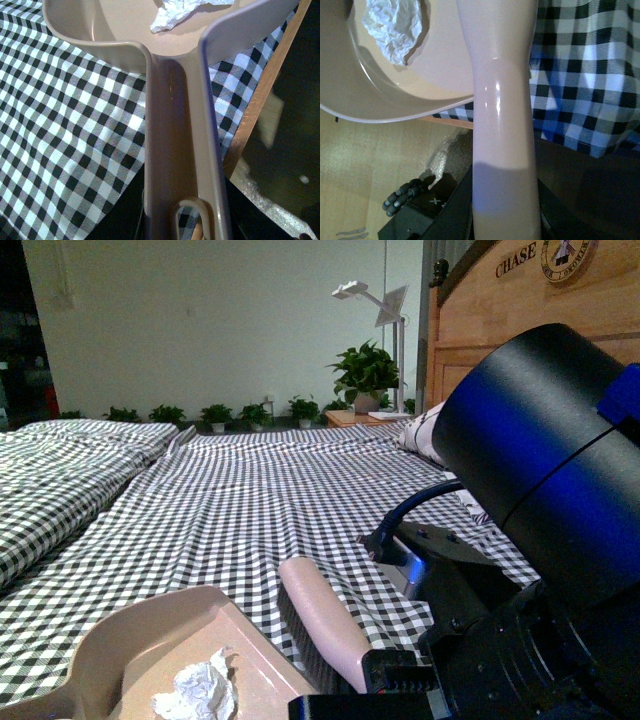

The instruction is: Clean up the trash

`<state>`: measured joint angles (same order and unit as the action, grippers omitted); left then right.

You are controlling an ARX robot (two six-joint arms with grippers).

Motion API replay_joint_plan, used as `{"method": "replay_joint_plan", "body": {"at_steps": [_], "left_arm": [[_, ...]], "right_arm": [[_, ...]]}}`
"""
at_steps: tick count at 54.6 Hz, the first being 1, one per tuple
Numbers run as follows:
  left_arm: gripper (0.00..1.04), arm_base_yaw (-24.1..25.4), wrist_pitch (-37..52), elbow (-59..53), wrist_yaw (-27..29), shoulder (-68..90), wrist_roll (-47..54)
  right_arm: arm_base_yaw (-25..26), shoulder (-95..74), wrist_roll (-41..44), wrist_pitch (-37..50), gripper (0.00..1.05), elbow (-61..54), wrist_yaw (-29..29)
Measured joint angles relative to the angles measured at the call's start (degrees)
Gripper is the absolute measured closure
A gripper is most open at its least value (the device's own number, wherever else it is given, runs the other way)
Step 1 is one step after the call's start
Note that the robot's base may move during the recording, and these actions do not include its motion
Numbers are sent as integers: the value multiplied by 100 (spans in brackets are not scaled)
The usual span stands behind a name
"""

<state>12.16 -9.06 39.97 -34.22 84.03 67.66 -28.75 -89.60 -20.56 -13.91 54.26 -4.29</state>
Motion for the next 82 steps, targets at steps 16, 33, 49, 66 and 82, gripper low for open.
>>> {"method": "replay_joint_plan", "body": {"at_steps": [16, 33, 49, 66, 82], "left_arm": [[78, 0, 0, 0, 0, 0, 0], [78, 0, 0, 0, 0, 0, 0], [78, 0, 0, 0, 2, 0, 0], [78, 0, 0, 0, 2, 0, 0], [78, 0, 0, 0, 2, 0, 0]], "right_arm": [[710, 94, 385, 463, 85, 0, 557], [1937, -20, 1054, 1172, 85, 24, 1202], [2566, 297, 1268, 1137, 85, 328, 820], [2533, 1469, 1268, 1034, 85, 313, 446], [2387, 2422, 1193, 1091, 85, -166, 426]]}}
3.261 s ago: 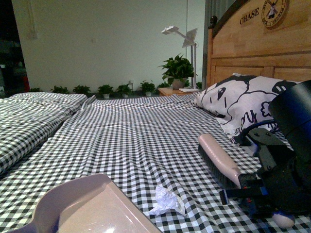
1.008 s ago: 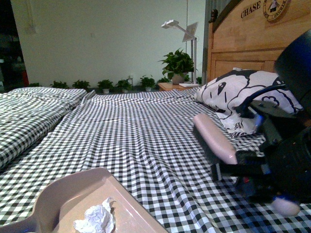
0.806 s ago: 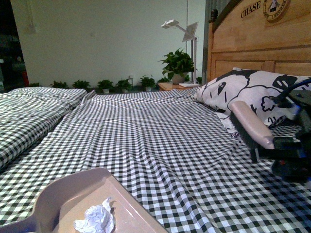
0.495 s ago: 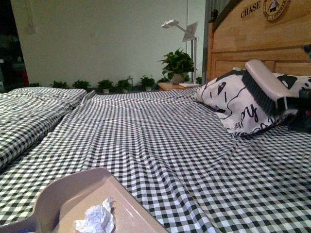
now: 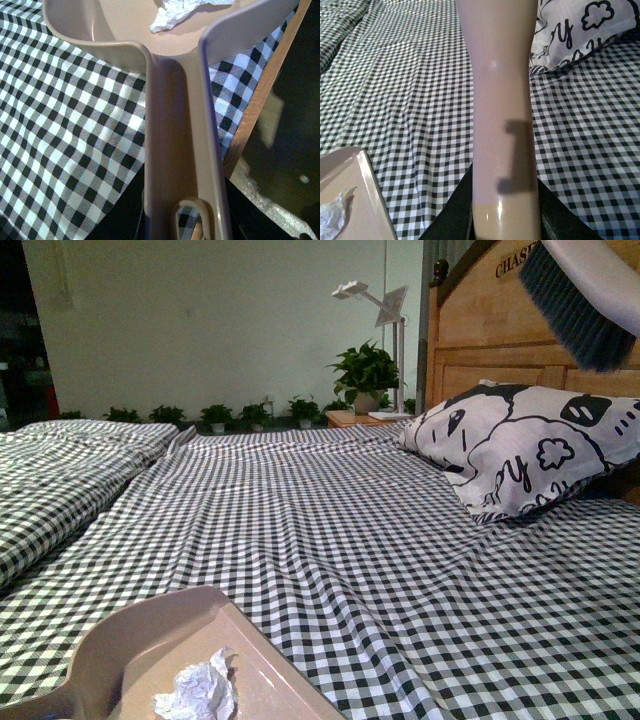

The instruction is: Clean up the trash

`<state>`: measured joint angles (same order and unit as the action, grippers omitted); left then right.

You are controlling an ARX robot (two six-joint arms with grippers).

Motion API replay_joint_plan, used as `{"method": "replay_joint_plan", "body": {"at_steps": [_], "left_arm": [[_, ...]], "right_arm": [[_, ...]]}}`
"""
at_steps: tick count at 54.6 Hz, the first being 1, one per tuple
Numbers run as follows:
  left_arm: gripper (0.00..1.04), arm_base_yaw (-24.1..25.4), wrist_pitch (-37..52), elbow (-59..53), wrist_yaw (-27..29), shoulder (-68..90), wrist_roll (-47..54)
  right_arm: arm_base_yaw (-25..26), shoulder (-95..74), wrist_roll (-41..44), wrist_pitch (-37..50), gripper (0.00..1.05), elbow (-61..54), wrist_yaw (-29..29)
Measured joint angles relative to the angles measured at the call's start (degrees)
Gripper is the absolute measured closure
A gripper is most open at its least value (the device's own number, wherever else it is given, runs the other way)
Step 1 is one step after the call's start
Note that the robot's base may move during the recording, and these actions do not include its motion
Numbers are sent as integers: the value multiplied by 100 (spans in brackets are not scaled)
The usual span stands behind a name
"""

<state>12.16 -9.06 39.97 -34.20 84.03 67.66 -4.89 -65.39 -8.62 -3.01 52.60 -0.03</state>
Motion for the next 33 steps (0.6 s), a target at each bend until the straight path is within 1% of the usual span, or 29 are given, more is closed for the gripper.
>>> {"method": "replay_joint_plan", "body": {"at_steps": [6, 10, 14, 21, 33], "left_arm": [[78, 0, 105, -31, -68, 0, -114], [78, 0, 575, -129, -254, 11, -581], [78, -7, 822, -127, -258, 11, -999], [78, -7, 1060, -28, -136, 81, -1652], [78, 13, 1628, 610, 195, 157, -2798]], "right_arm": [[-57, 92, -15, -2, 85, -66, 24], [-92, 111, -20, -7, 85, -83, 26], [-109, 125, -33, -7, 85, -85, 28], [-129, 170, -63, -4, 85, -109, 55], [-129, 267, -122, 96, 85, -170, 170]]}}
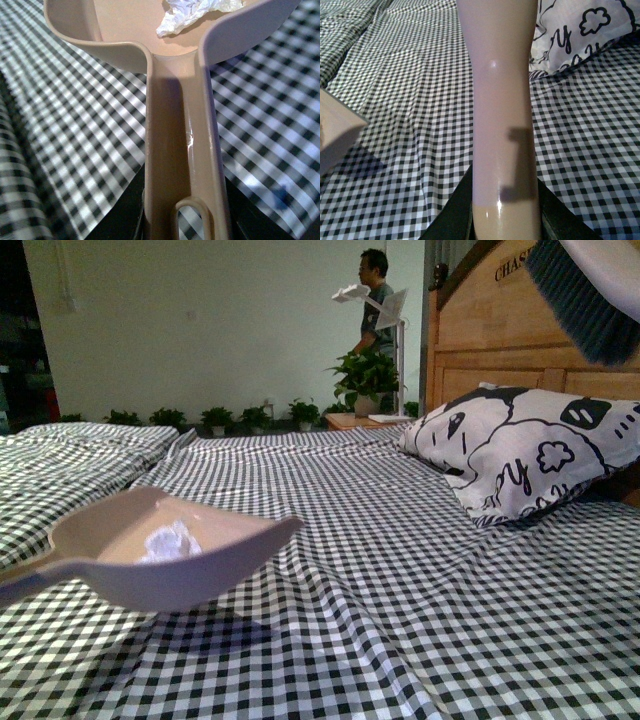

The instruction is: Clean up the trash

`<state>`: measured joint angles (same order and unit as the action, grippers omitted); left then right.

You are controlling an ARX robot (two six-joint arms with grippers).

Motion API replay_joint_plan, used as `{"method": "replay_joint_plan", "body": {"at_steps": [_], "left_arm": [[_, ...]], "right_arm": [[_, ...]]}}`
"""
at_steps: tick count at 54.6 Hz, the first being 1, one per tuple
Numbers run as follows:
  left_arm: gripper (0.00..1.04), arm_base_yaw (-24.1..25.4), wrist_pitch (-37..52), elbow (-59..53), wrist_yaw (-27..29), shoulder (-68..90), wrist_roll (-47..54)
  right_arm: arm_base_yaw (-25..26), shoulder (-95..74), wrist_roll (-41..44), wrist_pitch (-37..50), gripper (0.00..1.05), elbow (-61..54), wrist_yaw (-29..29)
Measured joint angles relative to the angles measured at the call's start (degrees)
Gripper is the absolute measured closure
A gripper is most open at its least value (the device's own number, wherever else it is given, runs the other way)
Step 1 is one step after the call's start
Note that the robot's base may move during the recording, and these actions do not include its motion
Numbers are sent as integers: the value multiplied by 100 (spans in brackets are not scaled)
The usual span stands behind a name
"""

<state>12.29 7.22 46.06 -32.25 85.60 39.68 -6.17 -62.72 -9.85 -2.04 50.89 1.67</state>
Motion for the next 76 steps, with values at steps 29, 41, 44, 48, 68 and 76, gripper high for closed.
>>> {"method": "replay_joint_plan", "body": {"at_steps": [29, 41, 44, 48, 68, 76], "left_arm": [[78, 579, 579, 730, 374, -1449, -2610], [78, 977, 334, 184, -72, -2367, -2865], [78, 1097, 243, 72, -188, -2555, -2907], [78, 1263, 142, -61, -356, -2809, -2959], [78, 1526, -459, -531, -916, -3703, -3062], [78, 1486, -461, -581, -911, -3724, -3080]], "right_arm": [[-151, 717, -118, 149, 85, -138, 286], [-310, 1174, -129, 160, 85, -302, 481], [-358, 1281, -133, 160, 85, -345, 527], [-431, 1436, -136, 160, 85, -417, 623], [-555, 1978, -284, 92, 85, -817, 935], [-557, 2031, -284, 85, 85, -831, 935]]}}
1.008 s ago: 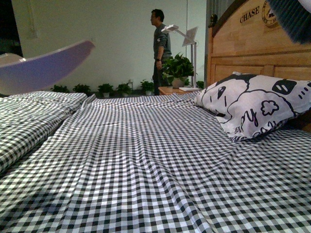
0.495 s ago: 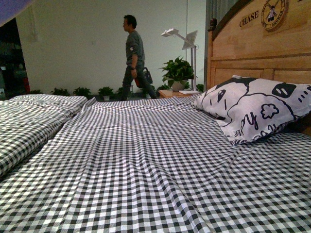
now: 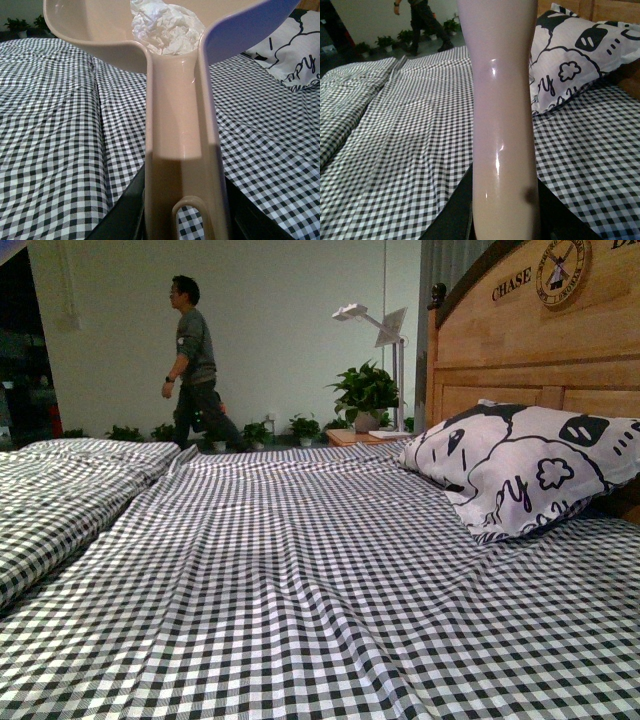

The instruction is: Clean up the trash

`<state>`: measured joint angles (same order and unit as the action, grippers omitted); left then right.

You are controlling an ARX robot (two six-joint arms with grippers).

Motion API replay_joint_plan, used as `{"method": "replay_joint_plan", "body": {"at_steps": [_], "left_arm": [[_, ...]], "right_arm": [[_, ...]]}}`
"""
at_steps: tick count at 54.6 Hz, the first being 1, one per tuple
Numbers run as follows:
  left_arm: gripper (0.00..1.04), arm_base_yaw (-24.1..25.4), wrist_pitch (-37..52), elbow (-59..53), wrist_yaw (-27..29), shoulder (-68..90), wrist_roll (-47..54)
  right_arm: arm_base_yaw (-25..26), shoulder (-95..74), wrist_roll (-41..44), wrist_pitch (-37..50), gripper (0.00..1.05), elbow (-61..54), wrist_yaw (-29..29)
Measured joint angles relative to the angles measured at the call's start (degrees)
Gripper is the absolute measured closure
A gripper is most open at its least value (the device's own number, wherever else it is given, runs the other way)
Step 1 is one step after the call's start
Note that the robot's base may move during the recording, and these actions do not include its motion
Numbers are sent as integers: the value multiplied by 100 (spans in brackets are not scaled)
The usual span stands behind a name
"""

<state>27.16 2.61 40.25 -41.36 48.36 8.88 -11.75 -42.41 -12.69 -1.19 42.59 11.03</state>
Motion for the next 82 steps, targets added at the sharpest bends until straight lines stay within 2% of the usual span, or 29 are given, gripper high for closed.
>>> {"method": "replay_joint_plan", "body": {"at_steps": [10, 82], "left_arm": [[78, -39, 0, -7, -4, -11, -24], [78, -46, 0, -7, -4, -13, -26]], "right_arm": [[2, 2, 0, -129, 85, -7, 188], [2, 2, 0, -140, 85, -7, 188]]}}
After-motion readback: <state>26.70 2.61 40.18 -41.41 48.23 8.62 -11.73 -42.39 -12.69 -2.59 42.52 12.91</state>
